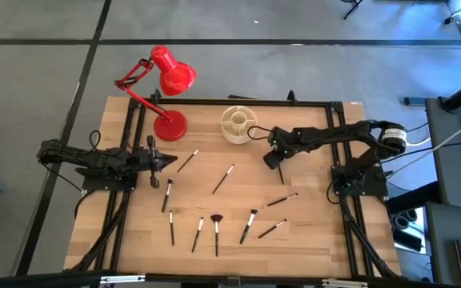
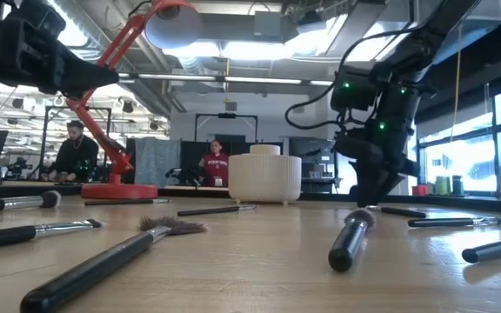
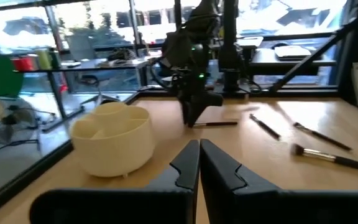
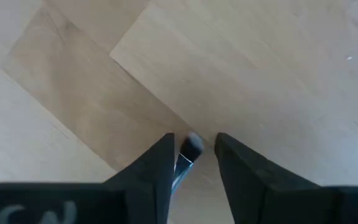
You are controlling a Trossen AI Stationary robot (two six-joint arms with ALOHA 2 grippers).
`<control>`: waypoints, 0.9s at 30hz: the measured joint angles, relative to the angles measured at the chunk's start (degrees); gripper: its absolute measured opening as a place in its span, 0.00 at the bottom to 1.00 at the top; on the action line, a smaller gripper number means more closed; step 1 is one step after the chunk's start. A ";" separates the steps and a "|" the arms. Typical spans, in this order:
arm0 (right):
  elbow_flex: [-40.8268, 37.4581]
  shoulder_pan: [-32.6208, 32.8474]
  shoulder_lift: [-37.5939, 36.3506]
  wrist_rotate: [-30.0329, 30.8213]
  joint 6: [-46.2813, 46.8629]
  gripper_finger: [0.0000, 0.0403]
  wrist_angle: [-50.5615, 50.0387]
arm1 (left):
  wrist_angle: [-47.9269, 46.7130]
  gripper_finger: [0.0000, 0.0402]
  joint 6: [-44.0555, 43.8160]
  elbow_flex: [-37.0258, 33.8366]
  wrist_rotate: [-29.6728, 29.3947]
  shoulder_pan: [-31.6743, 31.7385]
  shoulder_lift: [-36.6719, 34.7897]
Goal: Put items in baskets/containers
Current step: Put the black eyeshadow brush into the white organizer
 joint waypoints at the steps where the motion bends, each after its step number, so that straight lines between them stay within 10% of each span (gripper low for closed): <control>1: -0.02 0.00 0.01 -0.84 -0.16 0.27 -0.07 | 0.04 0.02 0.11 0.00 -0.96 0.00 0.00; 9: -0.22 -0.05 0.13 -1.55 -3.20 0.02 0.79 | 0.18 0.03 0.13 0.00 -2.22 0.00 0.00; 19: 0.02 -1.22 -7.34 -0.04 -9.00 0.01 7.49 | 6.31 0.03 3.91 -0.02 -2.22 0.01 0.00; 27: 1.42 -3.96 -19.58 14.05 -23.16 0.01 26.99 | 10.84 0.02 7.13 -0.02 -9.62 0.27 0.09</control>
